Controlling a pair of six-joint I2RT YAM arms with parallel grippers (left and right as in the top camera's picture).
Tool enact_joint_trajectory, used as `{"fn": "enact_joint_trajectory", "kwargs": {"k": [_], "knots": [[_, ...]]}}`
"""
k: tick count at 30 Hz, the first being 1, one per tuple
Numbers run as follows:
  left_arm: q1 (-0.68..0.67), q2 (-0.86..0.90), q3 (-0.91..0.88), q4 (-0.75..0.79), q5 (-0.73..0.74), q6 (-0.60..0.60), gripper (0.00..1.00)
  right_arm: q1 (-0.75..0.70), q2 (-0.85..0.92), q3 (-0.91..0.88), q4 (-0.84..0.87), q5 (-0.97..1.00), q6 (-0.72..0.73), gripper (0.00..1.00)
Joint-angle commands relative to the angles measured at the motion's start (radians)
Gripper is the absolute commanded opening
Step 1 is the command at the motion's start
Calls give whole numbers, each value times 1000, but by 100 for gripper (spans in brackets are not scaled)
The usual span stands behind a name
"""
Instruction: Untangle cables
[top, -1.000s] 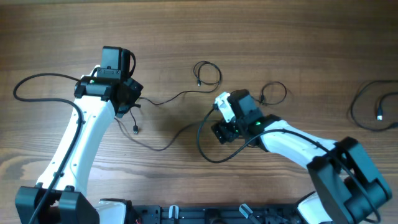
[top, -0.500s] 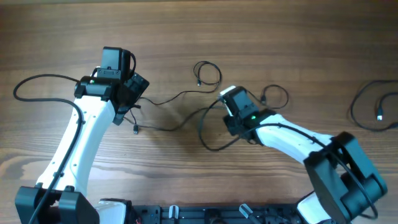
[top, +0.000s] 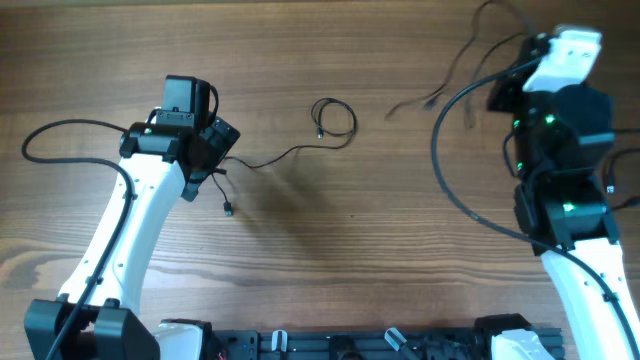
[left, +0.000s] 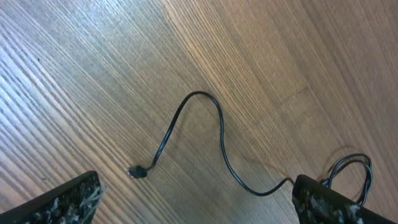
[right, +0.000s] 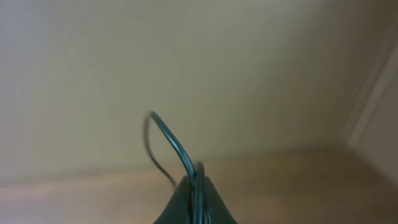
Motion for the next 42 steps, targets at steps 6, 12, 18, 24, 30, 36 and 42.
{"fn": "enact_joint_trajectory", "kwargs": {"k": [6,12,18,24,30,36,42], "knots": [[3,-8,9,-1,-7,2,100,-216,317,81,326,7,-68,5],[3,-8,9,-1,-7,2,100,-380,658,423,321,7,-150,5],[3,-8,9,-1,-7,2,100,-460,889,707,325,27,-437,5],[3,-8,9,-1,-7,2,100,-563,1045,713,359,-43,-462,5],[3,-8,9,-1,-7,2,100,-610,1224,713,293,-47,-398,5],[3,-8,9,-1,-7,2,100,-600,1238,719,285,-94,-214,4],[3,-8,9,-1,-7,2,100,-629,1020,788,292,-272,-61,4]]}}
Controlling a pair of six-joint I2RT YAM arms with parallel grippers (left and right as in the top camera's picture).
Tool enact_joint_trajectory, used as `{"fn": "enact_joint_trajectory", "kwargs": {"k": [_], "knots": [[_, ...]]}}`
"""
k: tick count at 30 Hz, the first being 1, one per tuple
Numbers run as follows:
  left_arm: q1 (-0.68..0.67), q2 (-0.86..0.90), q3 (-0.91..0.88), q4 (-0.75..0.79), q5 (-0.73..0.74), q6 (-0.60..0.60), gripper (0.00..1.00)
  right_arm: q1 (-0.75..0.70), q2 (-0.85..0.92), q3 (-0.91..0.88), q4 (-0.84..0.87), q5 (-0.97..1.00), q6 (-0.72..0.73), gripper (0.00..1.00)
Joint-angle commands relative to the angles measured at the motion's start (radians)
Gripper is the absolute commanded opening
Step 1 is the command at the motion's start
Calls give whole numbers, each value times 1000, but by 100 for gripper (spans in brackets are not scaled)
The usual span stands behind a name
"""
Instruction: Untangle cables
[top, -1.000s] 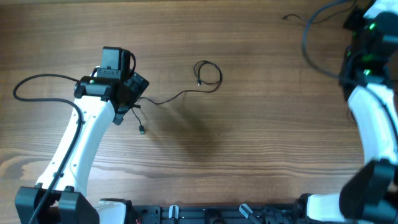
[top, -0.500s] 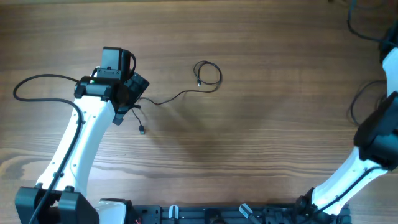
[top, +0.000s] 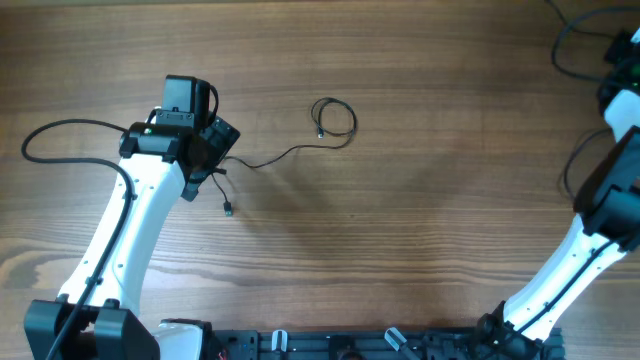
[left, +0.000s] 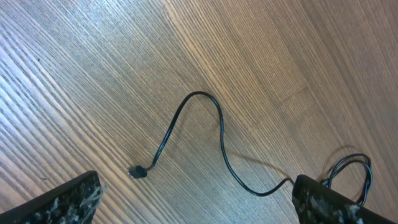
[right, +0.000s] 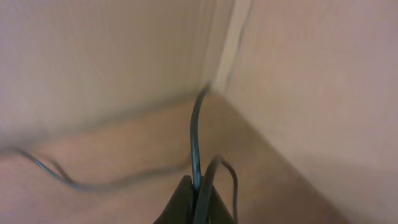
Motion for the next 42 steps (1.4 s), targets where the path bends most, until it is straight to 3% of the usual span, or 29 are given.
{"fn": "enact_joint_trajectory", "kwargs": {"k": [1,5,11,14,18,22,28,32,36,42], "knots": [[3,-7,8,0,-6,2,100,-26,-243,88,14,-163,113,4],[3,-7,8,0,-6,2,100,-49,-403,89,-18,-129,253,4],[3,-7,8,0,-6,2,100,-50,-515,89,-221,269,664,4],[3,-7,8,0,-6,2,100,-46,-512,88,-306,271,797,4],[3,-7,8,0,-6,2,100,-26,-478,82,-433,208,1199,4],[3,-7,8,0,-6,2,100,18,-412,82,-400,87,1350,5],[3,-7,8,0,-6,2,100,98,-362,82,-339,205,1353,4],[3,-7,8,0,-6,2,100,105,-261,82,-184,254,1181,4],[3,-7,8,0,-6,2,100,99,-154,82,-189,402,1175,5],[3,-7,8,0,-6,2,100,125,-106,82,-194,312,1185,4]]}}
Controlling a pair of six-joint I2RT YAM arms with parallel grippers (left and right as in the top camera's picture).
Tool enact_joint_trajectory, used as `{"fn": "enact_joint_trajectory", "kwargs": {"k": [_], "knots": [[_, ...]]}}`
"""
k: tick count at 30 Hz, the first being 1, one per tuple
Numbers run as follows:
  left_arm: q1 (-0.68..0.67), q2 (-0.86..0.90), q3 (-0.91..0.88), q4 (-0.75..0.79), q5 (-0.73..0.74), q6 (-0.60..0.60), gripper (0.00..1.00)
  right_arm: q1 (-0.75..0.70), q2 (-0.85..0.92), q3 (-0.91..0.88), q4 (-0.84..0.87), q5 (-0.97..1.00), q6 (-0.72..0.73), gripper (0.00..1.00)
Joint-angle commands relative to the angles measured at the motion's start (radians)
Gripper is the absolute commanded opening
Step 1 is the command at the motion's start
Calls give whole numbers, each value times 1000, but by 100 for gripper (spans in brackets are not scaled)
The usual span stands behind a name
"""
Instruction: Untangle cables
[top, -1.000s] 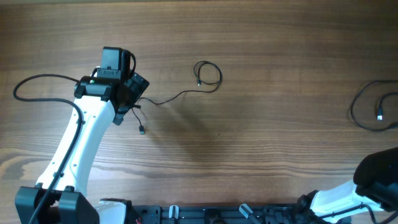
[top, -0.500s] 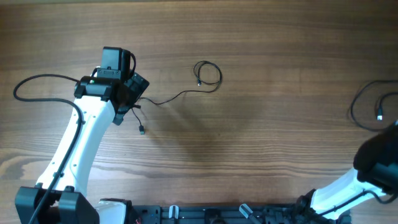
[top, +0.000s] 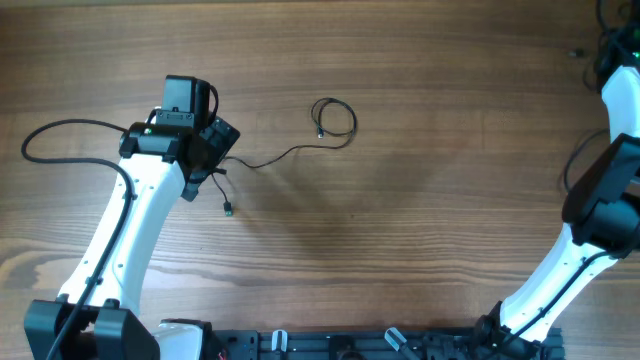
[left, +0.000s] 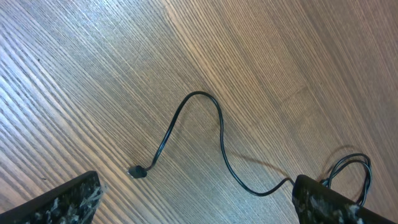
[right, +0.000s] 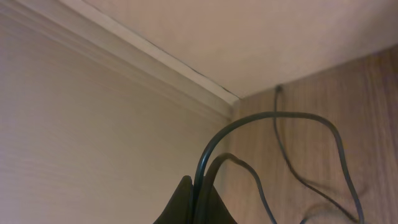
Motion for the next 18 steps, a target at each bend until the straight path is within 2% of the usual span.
{"fn": "enact_joint_trajectory", "kwargs": {"k": [1,6,9,13,16,18], "knots": [[3,-8,8,-1,-6,2,100,27,-4,5,11,-76,-15,4],[3,-8,8,-1,-6,2,100,101,-35,5,14,-379,4,5],[3,-8,8,-1,-6,2,100,157,-45,5,2,-478,41,4],[3,-8,8,-1,-6,2,100,247,-51,5,-93,-583,234,5],[3,-8,8,-1,-6,2,100,287,-53,5,-92,-692,320,4],[3,-8,8,-1,-6,2,100,298,-53,5,-93,-680,367,5]]}}
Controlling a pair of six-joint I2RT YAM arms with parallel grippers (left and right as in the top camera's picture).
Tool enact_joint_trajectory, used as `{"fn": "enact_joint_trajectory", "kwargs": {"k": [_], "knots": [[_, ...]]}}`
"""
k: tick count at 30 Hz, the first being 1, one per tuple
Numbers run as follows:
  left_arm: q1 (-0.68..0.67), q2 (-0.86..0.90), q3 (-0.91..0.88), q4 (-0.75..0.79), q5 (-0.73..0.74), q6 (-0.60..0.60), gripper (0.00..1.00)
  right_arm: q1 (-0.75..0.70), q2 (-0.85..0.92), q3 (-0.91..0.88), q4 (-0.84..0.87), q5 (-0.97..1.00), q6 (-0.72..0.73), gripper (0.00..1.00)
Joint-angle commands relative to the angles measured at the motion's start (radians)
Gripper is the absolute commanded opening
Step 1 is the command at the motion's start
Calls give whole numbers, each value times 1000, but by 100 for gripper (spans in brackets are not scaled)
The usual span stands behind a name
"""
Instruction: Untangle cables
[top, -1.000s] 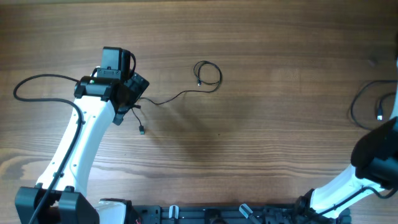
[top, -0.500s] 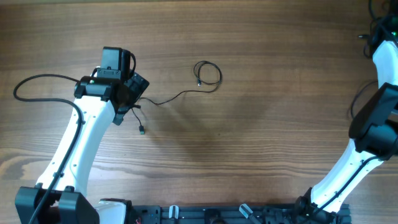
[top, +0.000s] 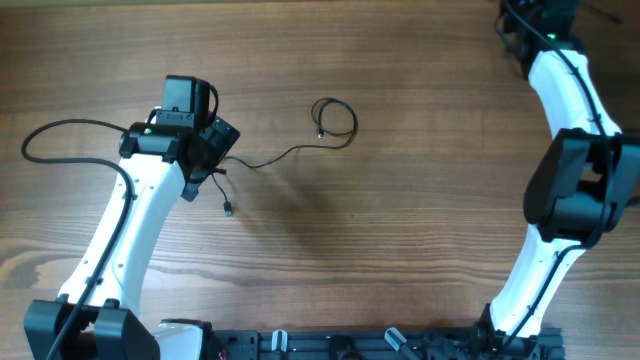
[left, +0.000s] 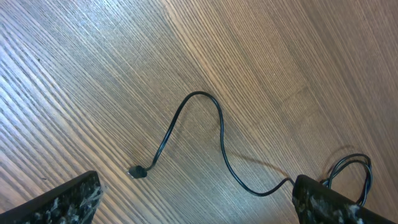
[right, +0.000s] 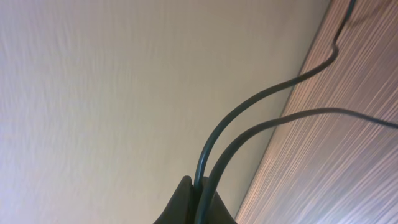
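A thin black cable (top: 290, 152) lies on the wooden table, with a small coil (top: 334, 118) at its far end and a plug (left: 137, 172) at the near end. My left gripper (left: 196, 196) hangs open above the plug end, fingers wide on either side, touching nothing. My right gripper (right: 195, 186) is shut on a second dark cable (right: 249, 118), doubled between its tips, at the table's far right corner by the wall. In the overhead view only the right arm (top: 565, 90) shows; its gripper sits at the top edge.
A pale wall (right: 124, 81) stands along the table's far edge. The left arm's own supply cable (top: 45, 135) loops at the left. A black rail (top: 350, 345) runs along the table's front edge.
The right arm has swung left along the far edge, still pinching the doubled cable; its wrist view now faces the wall. The left arm and the cable under it have not moved.
The right gripper held a cable lifted above the table's right side, strands trailing toward the middle. Then it was at the far right corner with the cable carried off. It stays at the far edge, shifted left. The left gripper stayed open over the other cable throughout.
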Motion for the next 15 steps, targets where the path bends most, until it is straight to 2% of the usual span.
{"fn": "enact_joint_trajectory", "kwargs": {"k": [1,4,6,9,11,15], "knots": [[3,-7,8,0,-6,2,100,8,-46,5,-8,-45,144,5],[3,-7,8,0,-6,2,100,-10,-46,5,-107,249,215,4],[3,-7,8,0,-6,2,100,-29,-46,5,-159,560,298,4],[3,-7,8,0,-6,2,100,-49,-59,5,-172,922,270,4],[3,-7,8,0,-6,2,100,-49,-96,5,-179,1145,197,4],[3,-7,8,0,-6,2,100,-47,-209,5,-203,1216,81,4]]}}
